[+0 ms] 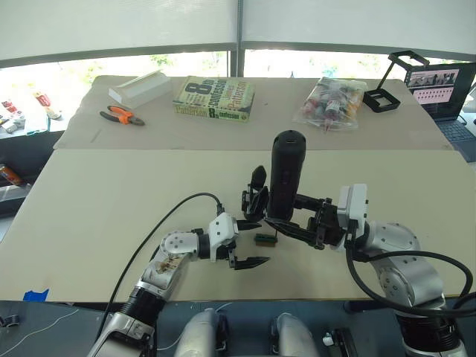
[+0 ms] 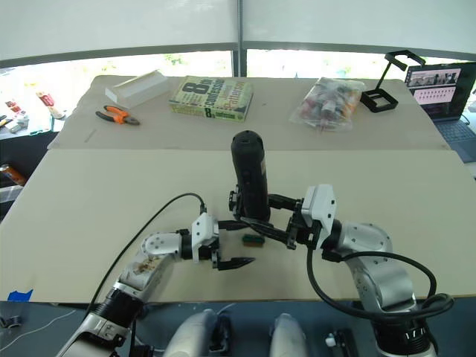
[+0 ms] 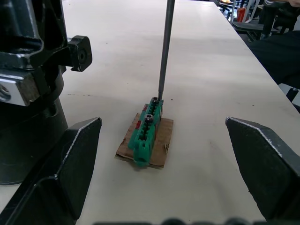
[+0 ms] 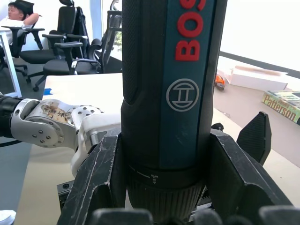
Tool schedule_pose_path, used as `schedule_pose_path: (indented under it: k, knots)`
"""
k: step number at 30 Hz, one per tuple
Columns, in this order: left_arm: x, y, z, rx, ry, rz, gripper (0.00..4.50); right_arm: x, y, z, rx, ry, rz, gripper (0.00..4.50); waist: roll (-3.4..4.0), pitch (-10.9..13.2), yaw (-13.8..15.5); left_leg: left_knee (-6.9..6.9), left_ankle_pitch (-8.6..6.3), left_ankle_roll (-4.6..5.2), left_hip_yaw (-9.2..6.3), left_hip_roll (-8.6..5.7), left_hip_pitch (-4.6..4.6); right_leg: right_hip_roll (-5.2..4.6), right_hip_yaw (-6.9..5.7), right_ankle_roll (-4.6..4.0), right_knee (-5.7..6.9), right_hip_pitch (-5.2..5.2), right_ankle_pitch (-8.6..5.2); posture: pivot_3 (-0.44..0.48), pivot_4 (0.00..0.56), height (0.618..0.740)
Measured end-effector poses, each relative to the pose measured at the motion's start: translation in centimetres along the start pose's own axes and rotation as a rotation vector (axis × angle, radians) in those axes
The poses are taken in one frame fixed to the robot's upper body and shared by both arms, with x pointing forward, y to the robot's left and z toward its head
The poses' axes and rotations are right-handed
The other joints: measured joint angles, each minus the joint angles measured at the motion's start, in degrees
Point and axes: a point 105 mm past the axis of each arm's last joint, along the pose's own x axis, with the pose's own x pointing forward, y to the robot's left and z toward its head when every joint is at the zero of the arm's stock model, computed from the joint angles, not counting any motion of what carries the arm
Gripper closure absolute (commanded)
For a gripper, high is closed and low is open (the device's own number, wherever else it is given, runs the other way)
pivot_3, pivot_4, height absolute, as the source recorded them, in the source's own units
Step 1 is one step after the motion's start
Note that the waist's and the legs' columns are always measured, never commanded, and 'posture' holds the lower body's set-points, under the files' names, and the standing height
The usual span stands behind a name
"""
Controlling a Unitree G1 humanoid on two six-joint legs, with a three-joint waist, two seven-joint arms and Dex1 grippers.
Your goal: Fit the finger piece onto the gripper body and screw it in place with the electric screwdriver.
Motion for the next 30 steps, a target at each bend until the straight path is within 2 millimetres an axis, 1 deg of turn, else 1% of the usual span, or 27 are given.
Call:
schedule_pose_path:
  k: [6,15,23,30]
  knots:
    - [0.03,-0.05,0.01,-0.001,0.000,0.001,0.00,0.14,0.41,-0.40,0.034,0.009,0.020,2.59,0.00,0.0,0.0,0.00,0.00,0.00,0.00,0.00,0.00,0.00,0.00,0.00,0.00,0.00,0.00,0.000,0.150,0.740]
    - [0.05,-0.03,0.01,-0.004,0.001,0.003,0.00,0.11,0.41,-0.38,0.038,0.008,0.020,2.59,0.00,0.0,0.0,0.00,0.00,0.00,0.00,0.00,0.00,0.00,0.00,0.00,0.00,0.00,0.00,0.000,0.150,0.740]
    - [0.04,-0.03,0.01,-0.003,0.002,0.003,0.00,-0.51,-0.42,0.38,0.033,-0.018,-0.020,2.59,0.00,0.0,0.0,0.00,0.00,0.00,0.00,0.00,0.00,0.00,0.00,0.00,0.00,0.00,0.00,0.000,0.150,0.740]
    - [0.02,-0.04,0.01,0.001,0.000,0.003,0.00,-0.39,-0.49,0.50,0.028,-0.024,-0.019,2.59,0.00,0.0,0.0,-0.01,0.00,0.00,0.00,0.00,0.00,0.00,0.00,0.00,0.00,-0.01,0.00,0.000,0.150,0.740]
